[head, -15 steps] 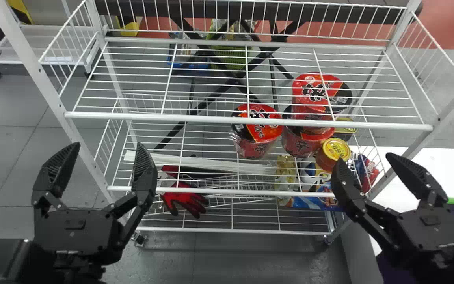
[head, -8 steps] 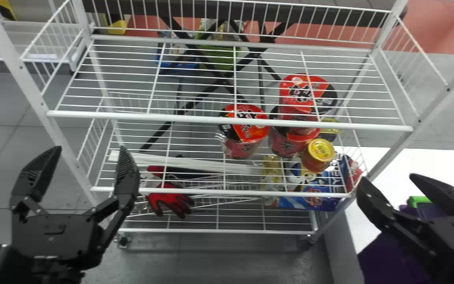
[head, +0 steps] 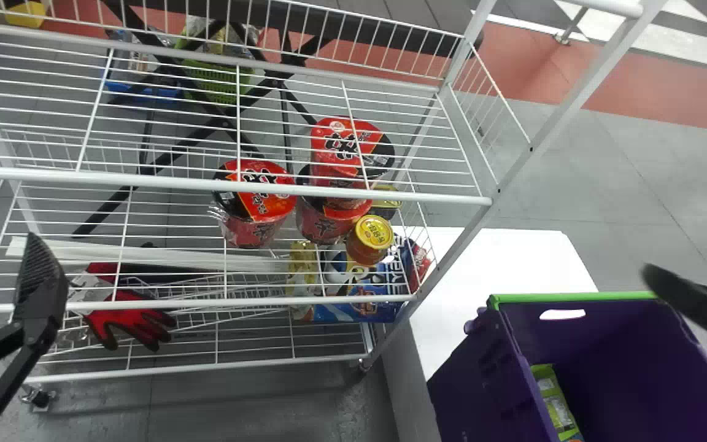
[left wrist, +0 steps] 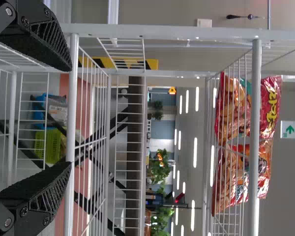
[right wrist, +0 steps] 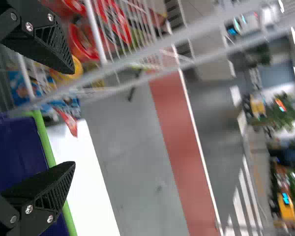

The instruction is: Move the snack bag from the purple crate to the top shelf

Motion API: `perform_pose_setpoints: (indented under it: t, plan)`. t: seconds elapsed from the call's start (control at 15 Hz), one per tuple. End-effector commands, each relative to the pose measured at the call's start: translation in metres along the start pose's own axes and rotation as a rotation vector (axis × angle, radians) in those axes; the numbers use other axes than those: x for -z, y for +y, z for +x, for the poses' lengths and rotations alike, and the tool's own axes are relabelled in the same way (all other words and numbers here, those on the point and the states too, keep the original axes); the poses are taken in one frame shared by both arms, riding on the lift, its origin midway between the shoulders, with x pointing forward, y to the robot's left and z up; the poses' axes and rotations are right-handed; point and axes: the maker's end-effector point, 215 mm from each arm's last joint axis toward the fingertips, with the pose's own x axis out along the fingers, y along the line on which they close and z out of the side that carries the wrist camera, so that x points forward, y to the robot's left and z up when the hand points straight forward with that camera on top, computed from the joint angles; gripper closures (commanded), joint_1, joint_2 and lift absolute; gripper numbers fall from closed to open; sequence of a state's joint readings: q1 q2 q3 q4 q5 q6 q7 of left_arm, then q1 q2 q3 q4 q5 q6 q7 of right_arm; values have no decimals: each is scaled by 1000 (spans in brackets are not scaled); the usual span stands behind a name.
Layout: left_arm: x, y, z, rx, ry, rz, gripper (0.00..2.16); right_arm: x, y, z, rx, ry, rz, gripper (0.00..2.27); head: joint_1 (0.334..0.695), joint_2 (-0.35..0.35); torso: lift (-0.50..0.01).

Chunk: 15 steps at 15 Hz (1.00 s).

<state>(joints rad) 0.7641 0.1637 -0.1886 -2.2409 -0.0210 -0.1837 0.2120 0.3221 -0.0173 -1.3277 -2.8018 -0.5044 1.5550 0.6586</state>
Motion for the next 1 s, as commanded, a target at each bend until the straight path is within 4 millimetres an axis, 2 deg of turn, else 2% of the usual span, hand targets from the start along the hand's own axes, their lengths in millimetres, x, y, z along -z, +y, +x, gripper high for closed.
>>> perform_pose_setpoints:
  t: [0.0, 0.2, 0.33, 0.6, 0.8, 0.93]
  plan:
    - [2, 2, 3, -1, 3, 0, 147, 2, -35, -3, 49, 43, 2, 167, 695, -350, -449]
    - [4, 3, 5, 3, 6, 4, 147, 16, -60, -1, 24, 90, 51, 164, 695, -350, -449]
    - [7, 3, 6, 7, 12, 6, 147, 37, -68, 6, -12, 170, 64, 178, 695, -350, -449]
    - [11, 4, 6, 9, 26, 19, 147, 89, -91, 10, -30, 334, 119, 184, 695, -350, -449]
    - [13, 7, 7, 4, 29, 23, 147, 129, -116, 5, 1, 447, 177, 188, 695, -350, -449]
    - [20, 7, 8, 6, 47, 30, 147, 153, -139, 9, 19, 532, 125, 191, 695, -350, -449]
